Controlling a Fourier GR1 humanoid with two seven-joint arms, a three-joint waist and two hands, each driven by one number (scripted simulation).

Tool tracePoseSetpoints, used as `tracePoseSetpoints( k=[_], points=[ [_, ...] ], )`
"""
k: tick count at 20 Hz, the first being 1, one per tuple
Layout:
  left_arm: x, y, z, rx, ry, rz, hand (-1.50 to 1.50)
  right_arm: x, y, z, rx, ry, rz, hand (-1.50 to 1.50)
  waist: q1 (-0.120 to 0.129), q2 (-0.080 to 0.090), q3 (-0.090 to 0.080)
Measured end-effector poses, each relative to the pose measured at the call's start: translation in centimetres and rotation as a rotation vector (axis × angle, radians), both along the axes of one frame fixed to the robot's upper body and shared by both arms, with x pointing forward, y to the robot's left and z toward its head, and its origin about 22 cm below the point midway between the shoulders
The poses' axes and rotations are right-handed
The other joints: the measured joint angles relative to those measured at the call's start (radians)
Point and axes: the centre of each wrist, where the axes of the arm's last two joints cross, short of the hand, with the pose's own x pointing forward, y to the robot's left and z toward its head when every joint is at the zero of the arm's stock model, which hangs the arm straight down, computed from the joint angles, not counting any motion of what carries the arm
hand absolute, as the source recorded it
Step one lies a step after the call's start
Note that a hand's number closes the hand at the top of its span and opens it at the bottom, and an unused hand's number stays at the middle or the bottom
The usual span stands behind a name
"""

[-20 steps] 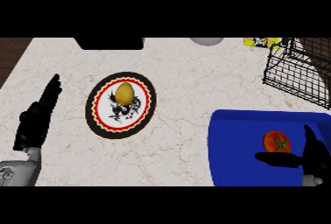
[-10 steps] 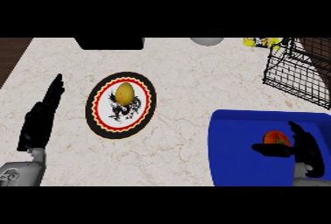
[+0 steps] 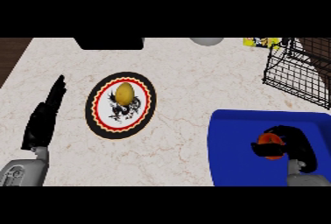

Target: Pick the tomato from the tray and place it in the tiered basket

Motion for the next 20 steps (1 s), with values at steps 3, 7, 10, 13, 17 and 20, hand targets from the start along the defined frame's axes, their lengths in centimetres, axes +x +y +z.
tracePoseSetpoints(
  k=[3, 7, 10, 13, 17, 20],
  points=[
    [0.1, 0.3, 0.7, -0.001, 0.002, -0.002, 0.00, -0.5, 0.9, 0.8, 0.036, -0.053, -0.026, 1.50, -0.002, -0.001, 0.001],
    [0.3, -0.3, 0.8, 0.004, -0.002, -0.032, 0.00, 3.8, 5.1, 2.1, -0.012, -0.075, 0.086, 1.50, 0.029, 0.006, 0.000],
    [0.9, -1.0, 1.3, 0.000, -0.019, -0.066, 0.00, 7.3, 8.3, 3.9, -0.084, -0.074, 0.215, 1.50, 0.067, 0.016, 0.000],
    [1.0, -1.2, 0.9, -0.006, -0.019, -0.070, 0.00, 10.5, 11.9, 5.6, -0.131, -0.103, 0.291, 1.50, 0.073, 0.018, 0.001],
    [1.1, -1.0, 1.0, -0.002, -0.013, -0.057, 0.00, 13.2, 15.3, 8.8, -0.159, -0.270, 0.279, 1.50, 0.061, 0.014, 0.001],
    [0.9, -1.2, 0.4, -0.003, -0.010, -0.048, 0.00, 14.5, 16.5, 11.3, -0.213, -0.422, 0.232, 1.50, 0.051, 0.012, 0.000]
  ],
)
